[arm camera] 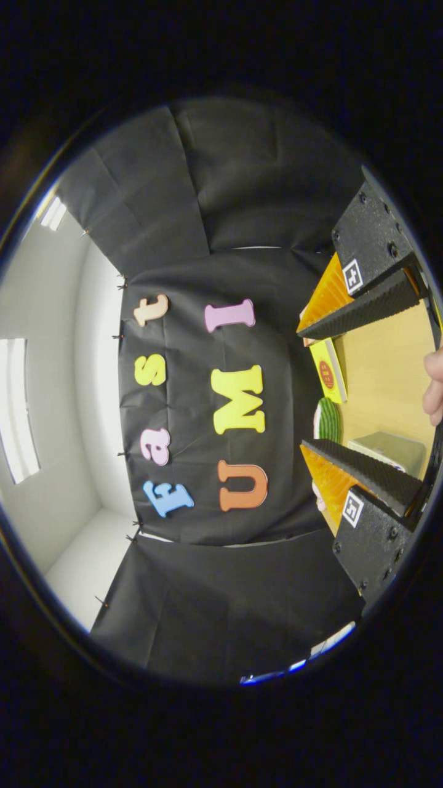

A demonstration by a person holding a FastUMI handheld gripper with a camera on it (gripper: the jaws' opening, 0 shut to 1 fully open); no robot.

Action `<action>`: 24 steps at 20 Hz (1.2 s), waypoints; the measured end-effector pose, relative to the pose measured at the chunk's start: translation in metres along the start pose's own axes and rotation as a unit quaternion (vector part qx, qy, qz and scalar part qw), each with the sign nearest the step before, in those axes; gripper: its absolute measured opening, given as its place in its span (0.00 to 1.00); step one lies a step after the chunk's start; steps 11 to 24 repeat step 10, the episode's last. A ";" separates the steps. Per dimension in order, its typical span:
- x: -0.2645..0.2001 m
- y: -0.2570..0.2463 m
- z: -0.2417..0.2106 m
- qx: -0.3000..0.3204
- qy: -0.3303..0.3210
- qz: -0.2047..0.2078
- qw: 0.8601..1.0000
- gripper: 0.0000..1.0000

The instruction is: Open the storage box then place both shoes into the box .Put the left shoe in first, then the right shoe, with the right side of both shoes facing outward in a uniform manner.

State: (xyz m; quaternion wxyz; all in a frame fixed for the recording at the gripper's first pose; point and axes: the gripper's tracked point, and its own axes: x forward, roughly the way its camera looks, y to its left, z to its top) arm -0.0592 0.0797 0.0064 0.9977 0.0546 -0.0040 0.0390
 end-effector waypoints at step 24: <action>-0.001 0.001 -0.001 -0.015 -0.007 -0.004 1.000 1.00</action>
